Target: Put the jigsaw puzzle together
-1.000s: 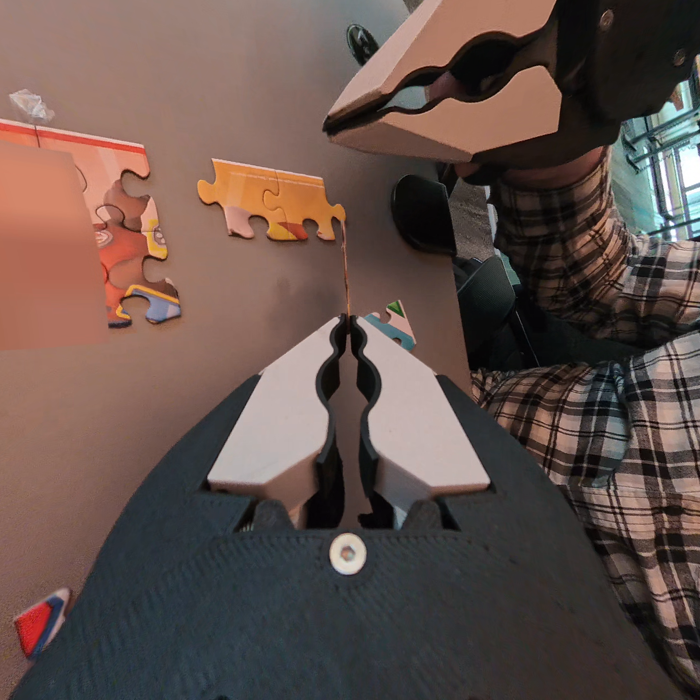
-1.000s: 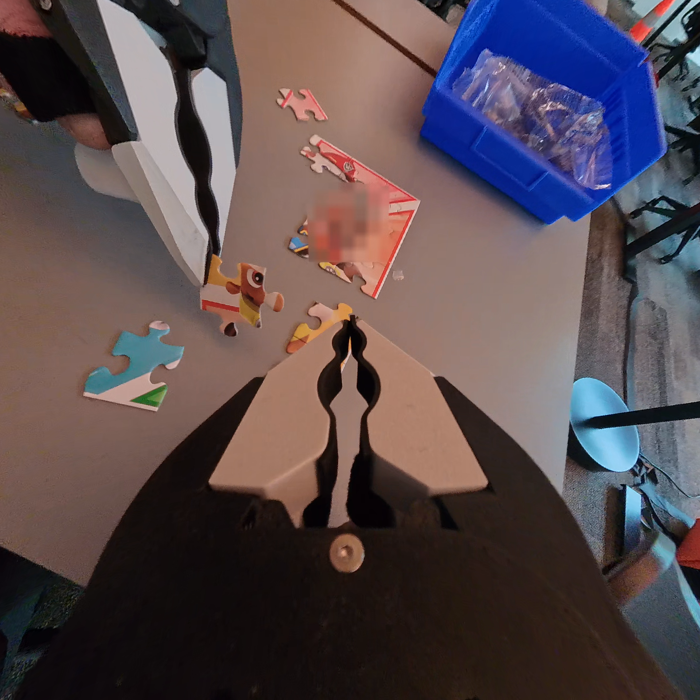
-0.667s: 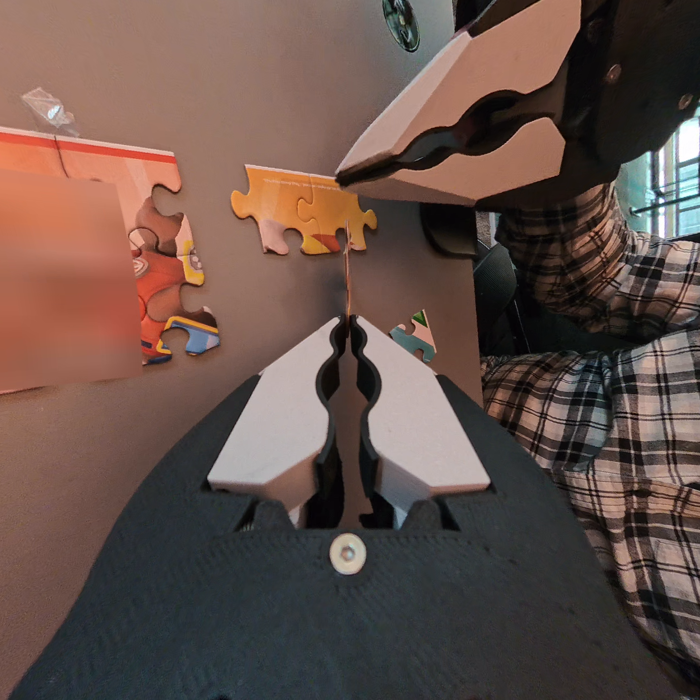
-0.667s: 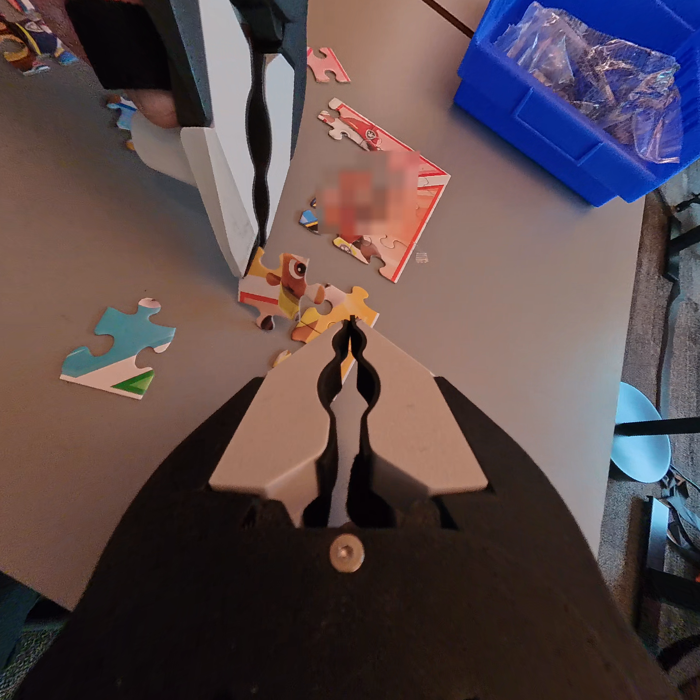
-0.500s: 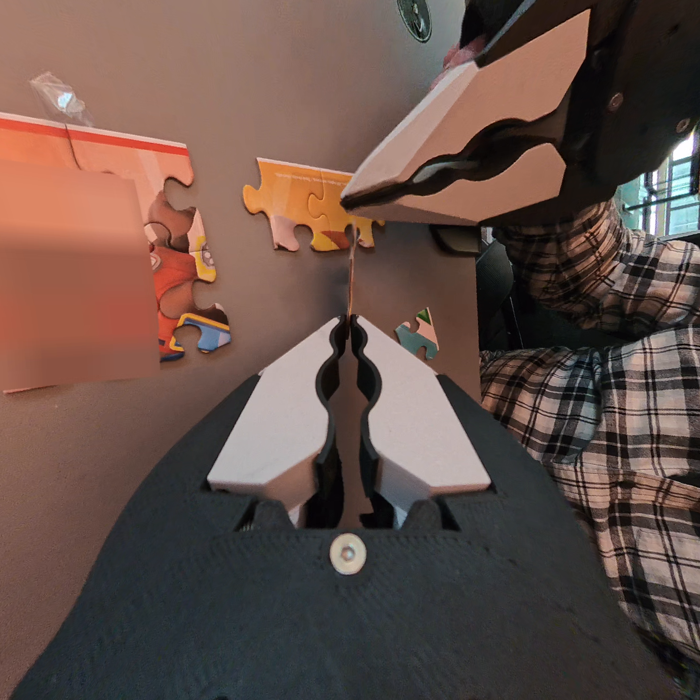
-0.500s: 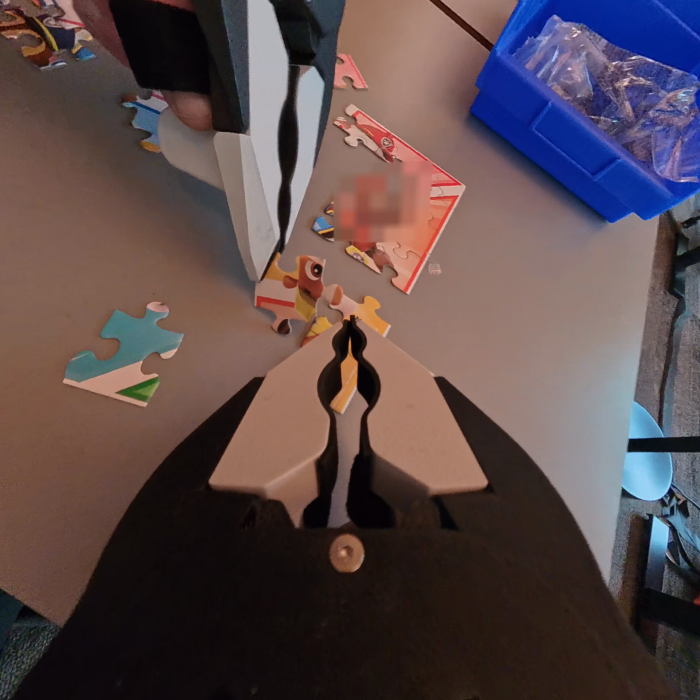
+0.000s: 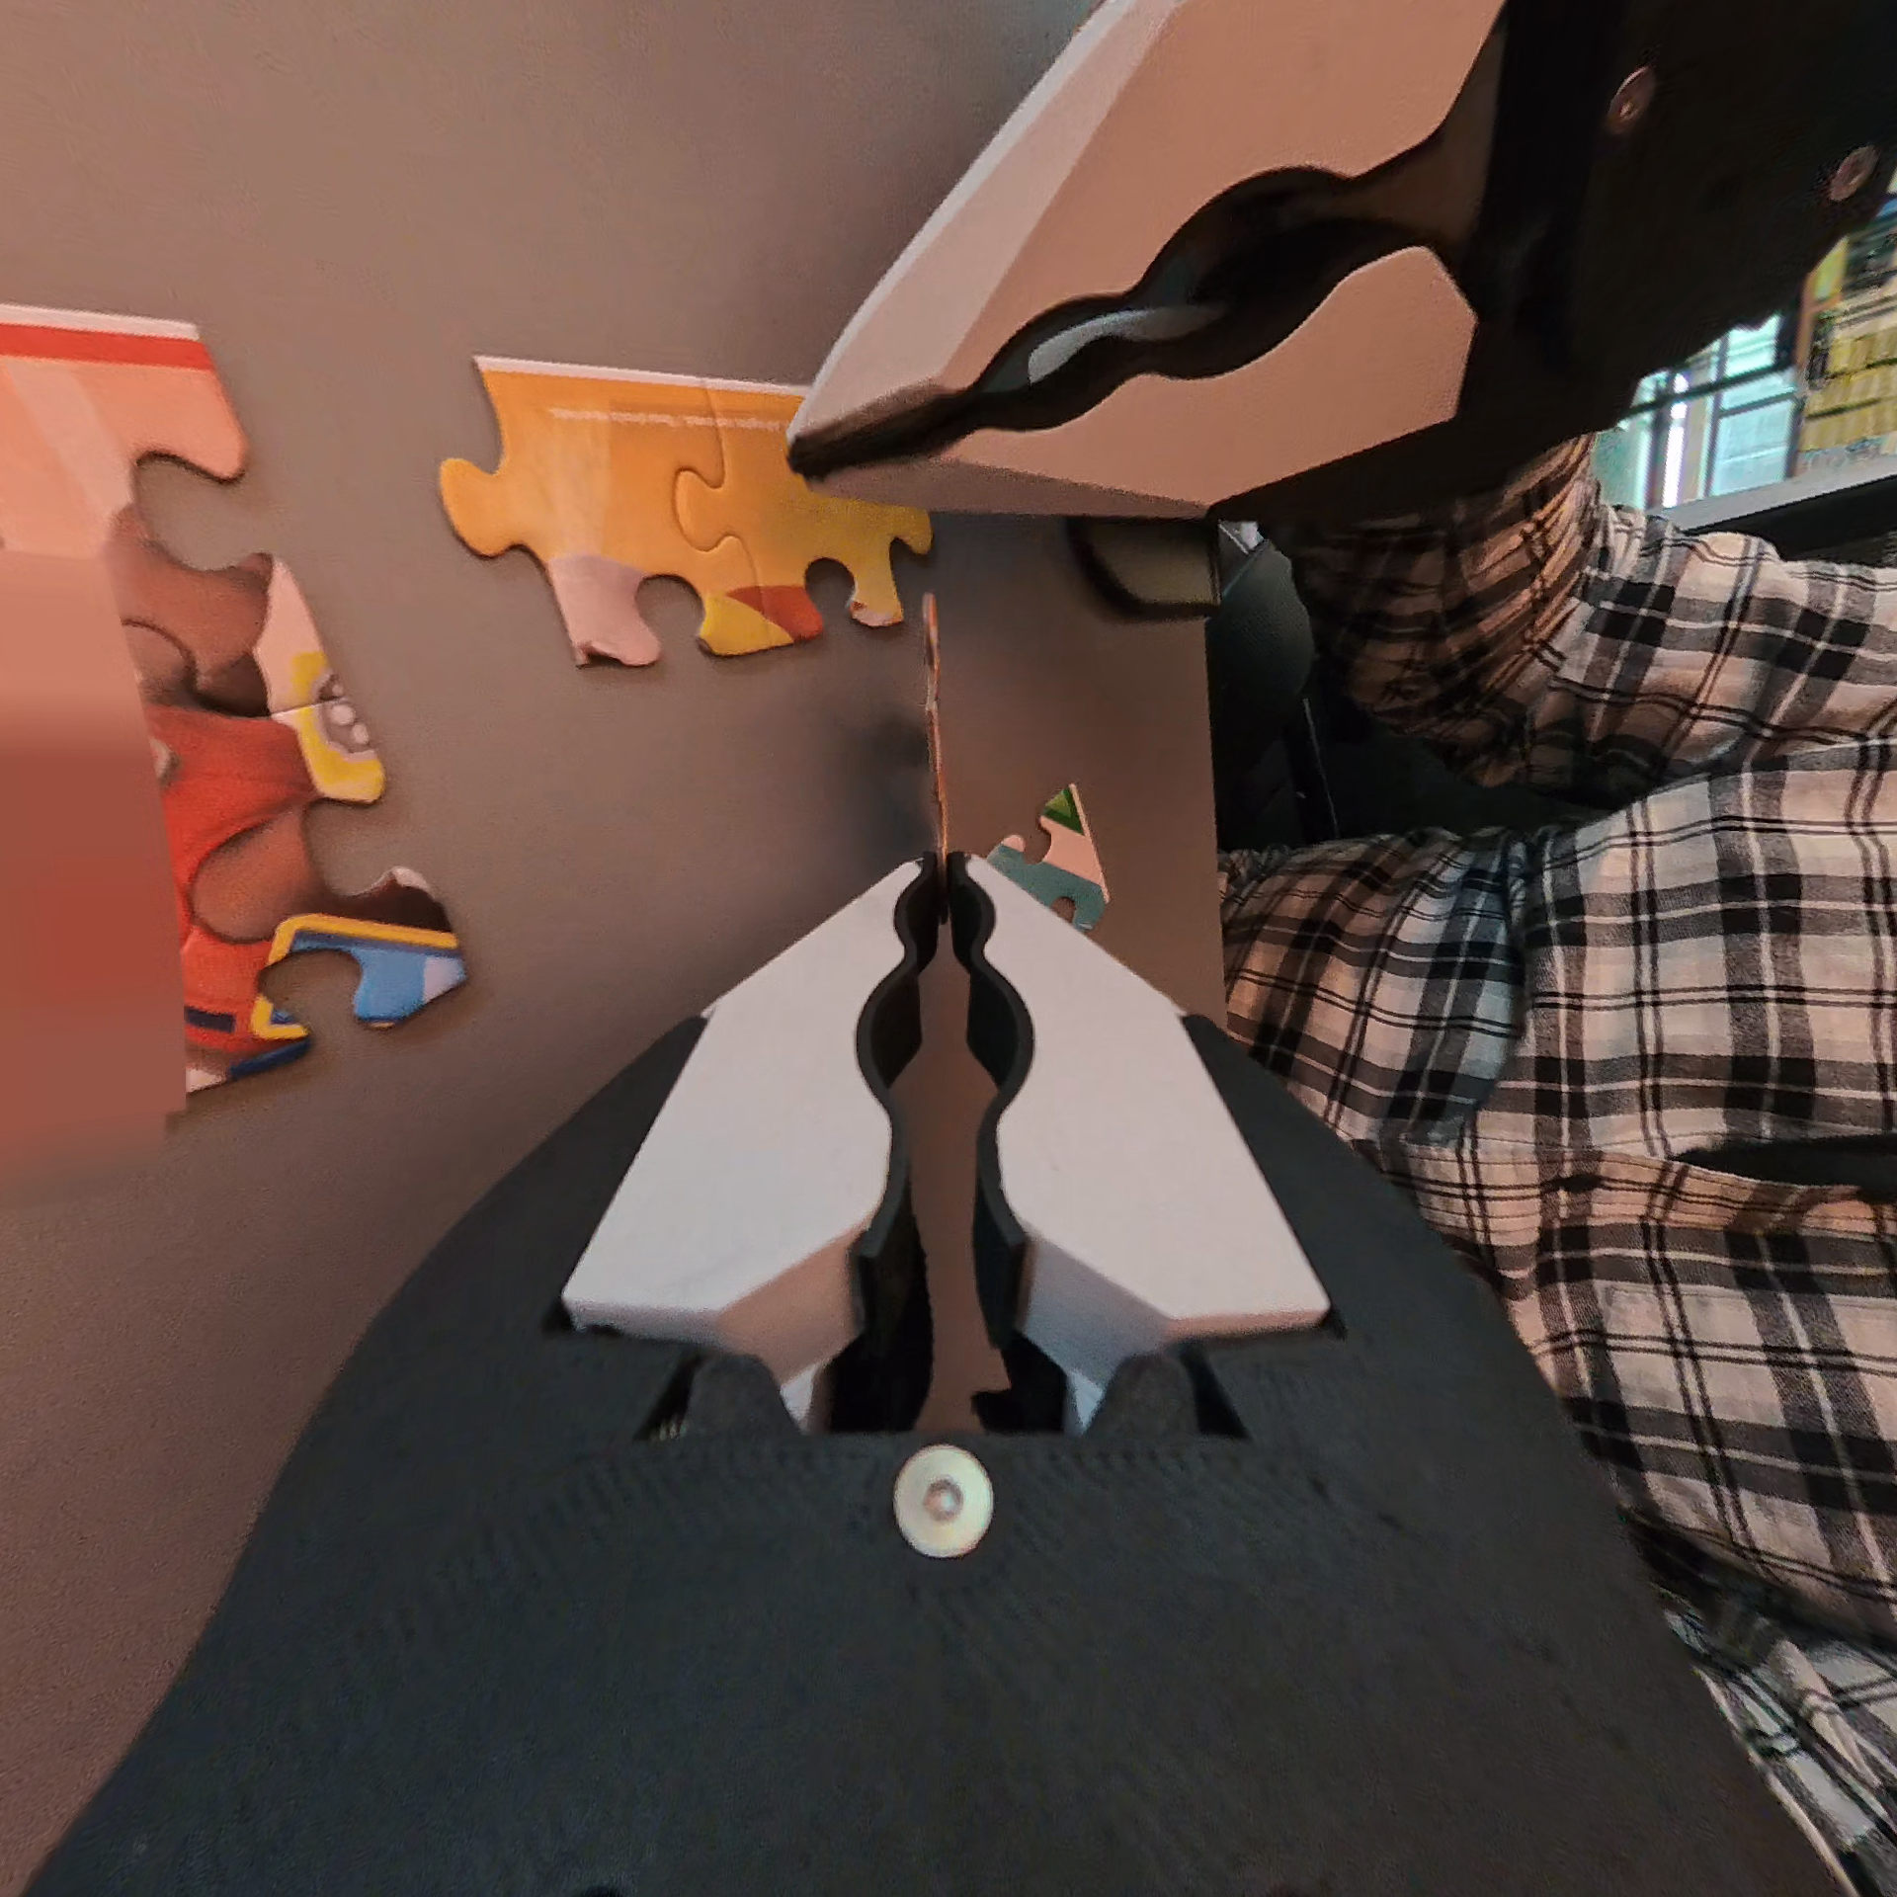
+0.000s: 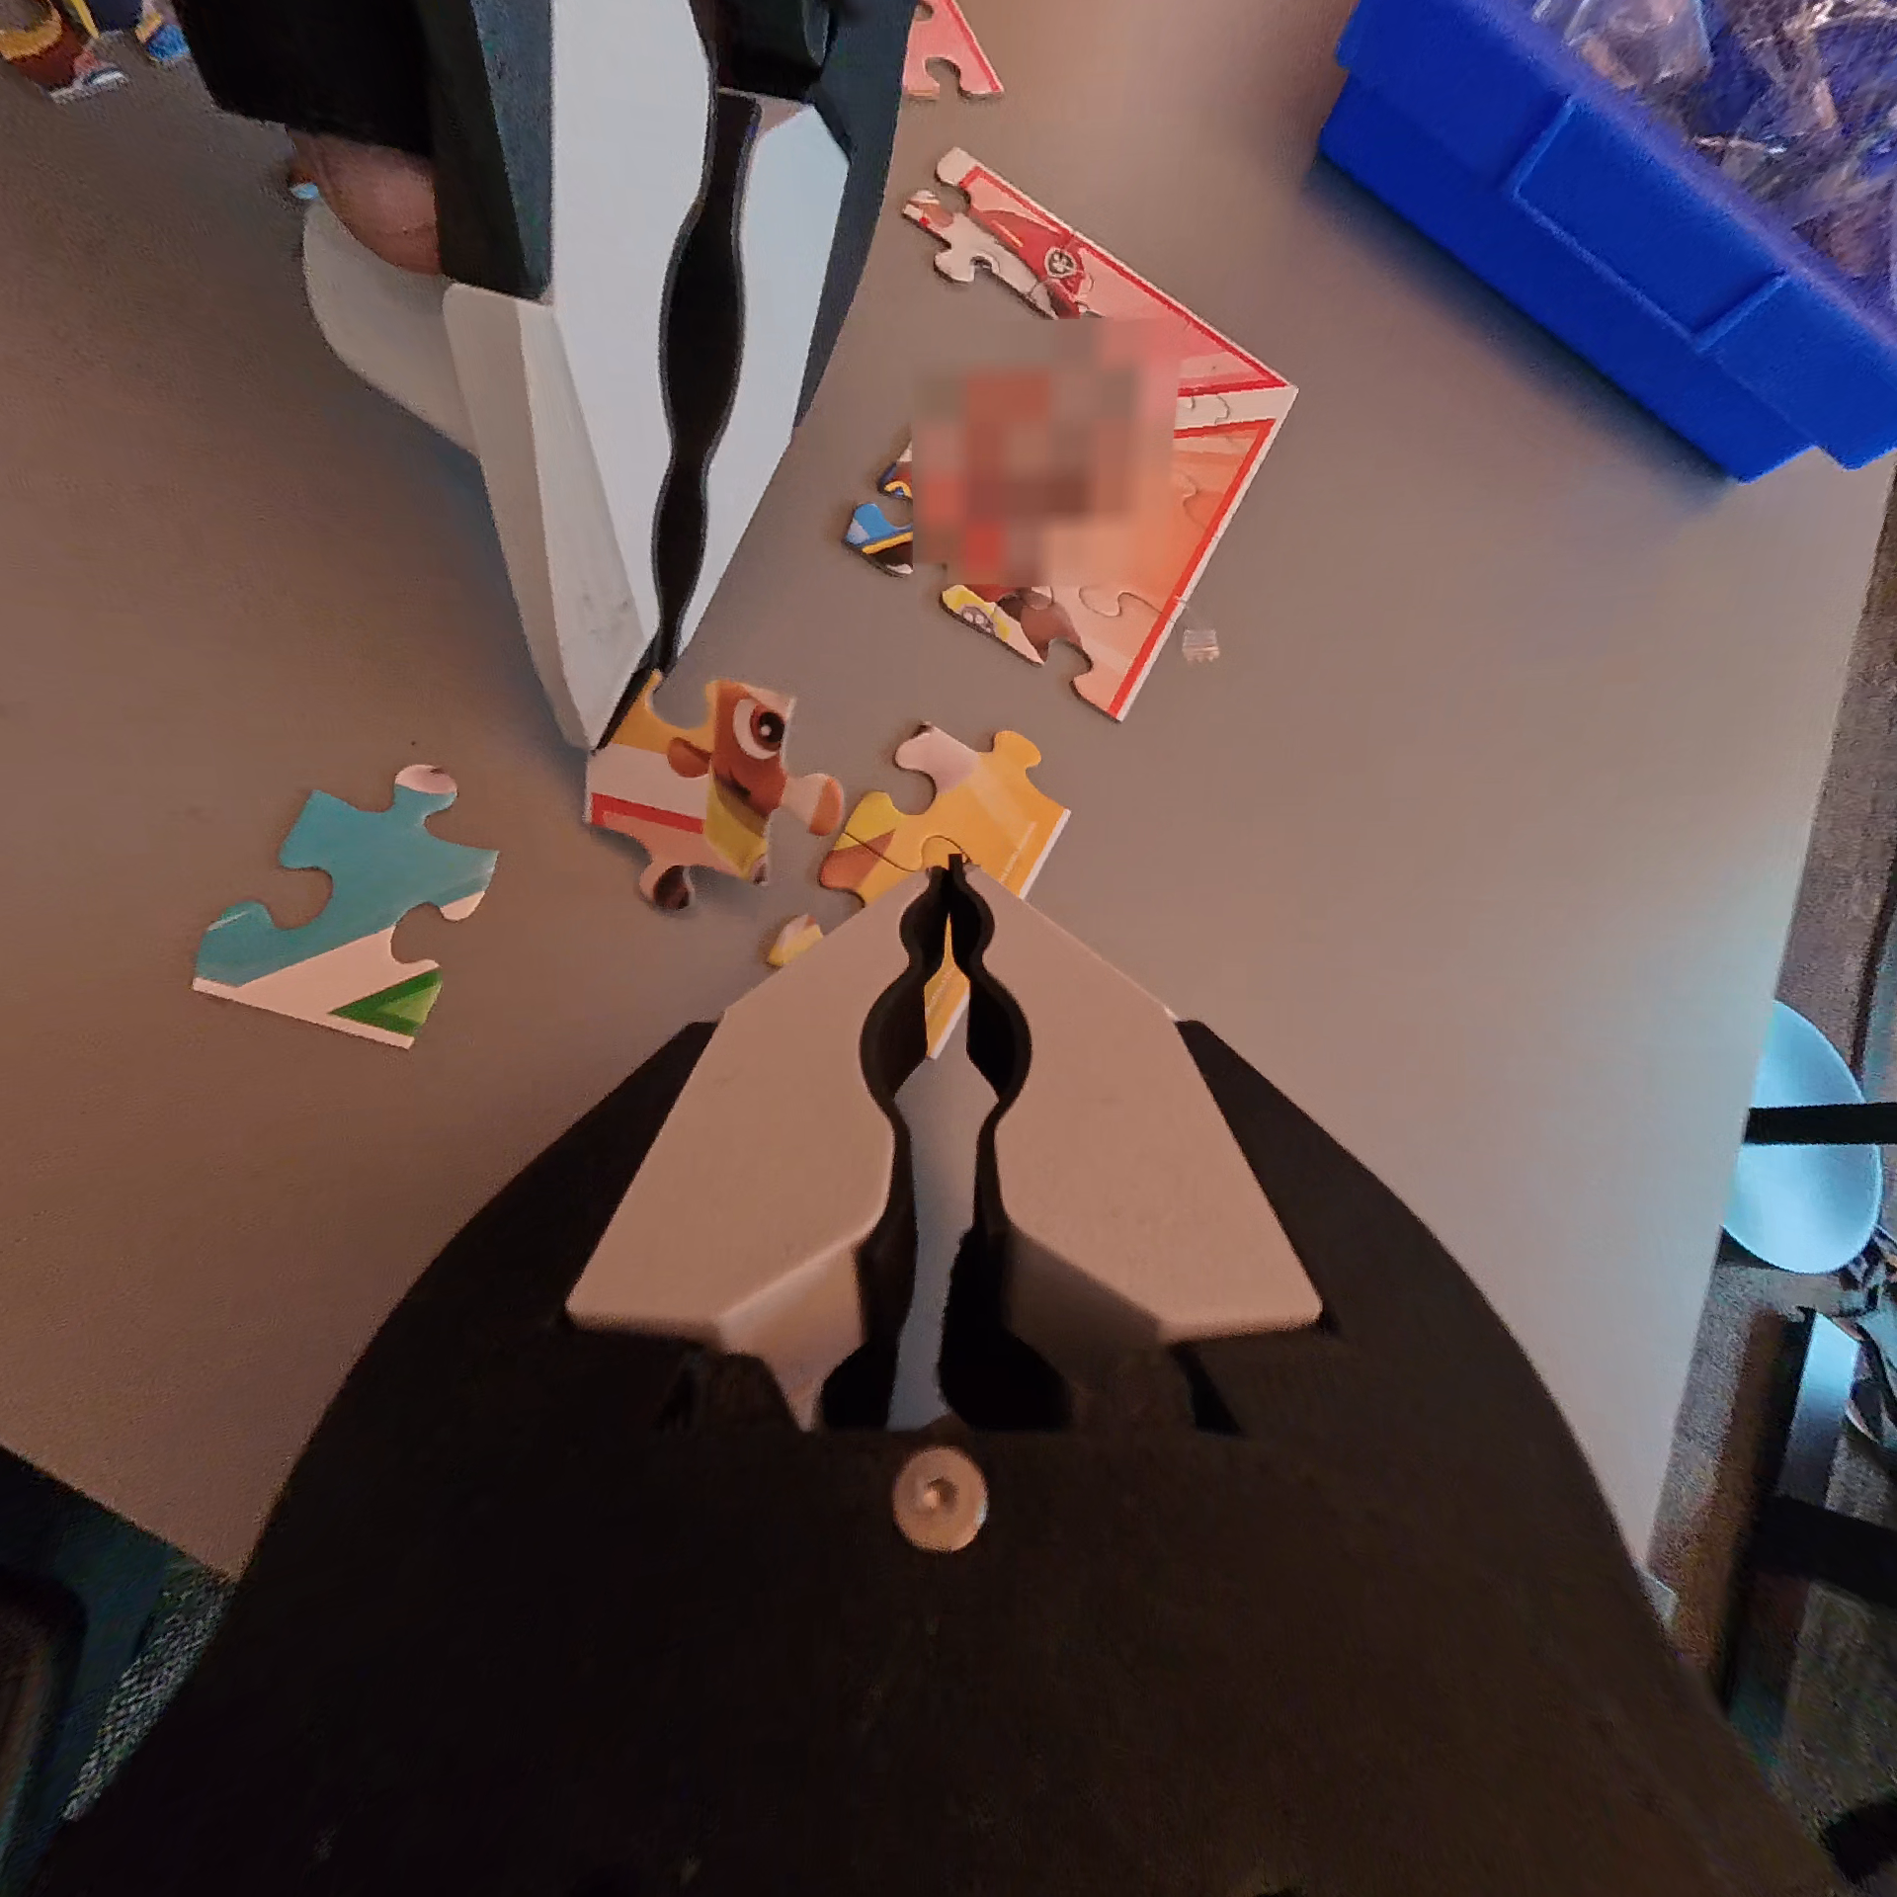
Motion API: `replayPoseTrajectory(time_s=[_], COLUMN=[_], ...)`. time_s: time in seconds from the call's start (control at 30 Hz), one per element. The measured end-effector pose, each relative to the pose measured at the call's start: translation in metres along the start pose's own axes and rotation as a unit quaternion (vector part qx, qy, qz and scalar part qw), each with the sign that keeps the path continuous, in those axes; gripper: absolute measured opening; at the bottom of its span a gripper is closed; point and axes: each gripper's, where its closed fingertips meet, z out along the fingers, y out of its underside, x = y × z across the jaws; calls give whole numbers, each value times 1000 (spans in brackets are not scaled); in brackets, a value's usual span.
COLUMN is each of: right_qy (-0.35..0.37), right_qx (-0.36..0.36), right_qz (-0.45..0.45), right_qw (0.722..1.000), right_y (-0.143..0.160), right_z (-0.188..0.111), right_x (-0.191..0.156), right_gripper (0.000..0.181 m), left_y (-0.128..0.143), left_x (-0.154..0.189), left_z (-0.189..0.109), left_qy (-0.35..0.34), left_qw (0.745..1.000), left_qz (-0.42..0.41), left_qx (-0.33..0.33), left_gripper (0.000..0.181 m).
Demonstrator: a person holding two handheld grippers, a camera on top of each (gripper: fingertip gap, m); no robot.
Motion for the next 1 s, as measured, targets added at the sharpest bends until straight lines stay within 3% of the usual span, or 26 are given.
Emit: replayPoseTrajectory(time_s=[0.43,1.0], right_qy=[-13,-14], right_qx=[12,-2], right_qz=[-5,-23], right_qw=[1000,1000], right_y=[-2,4], right_z=[-5,-3], right_x=[-8,-12], right_gripper=[0,0], left_y=[-6,-7], left_x=[-5,-4], left_z=[11,2], left_qy=[-21,-114], left_qw=[999,993], left_qz=[-12,12], left_qx=[-28,-6], left_gripper=[5,26])
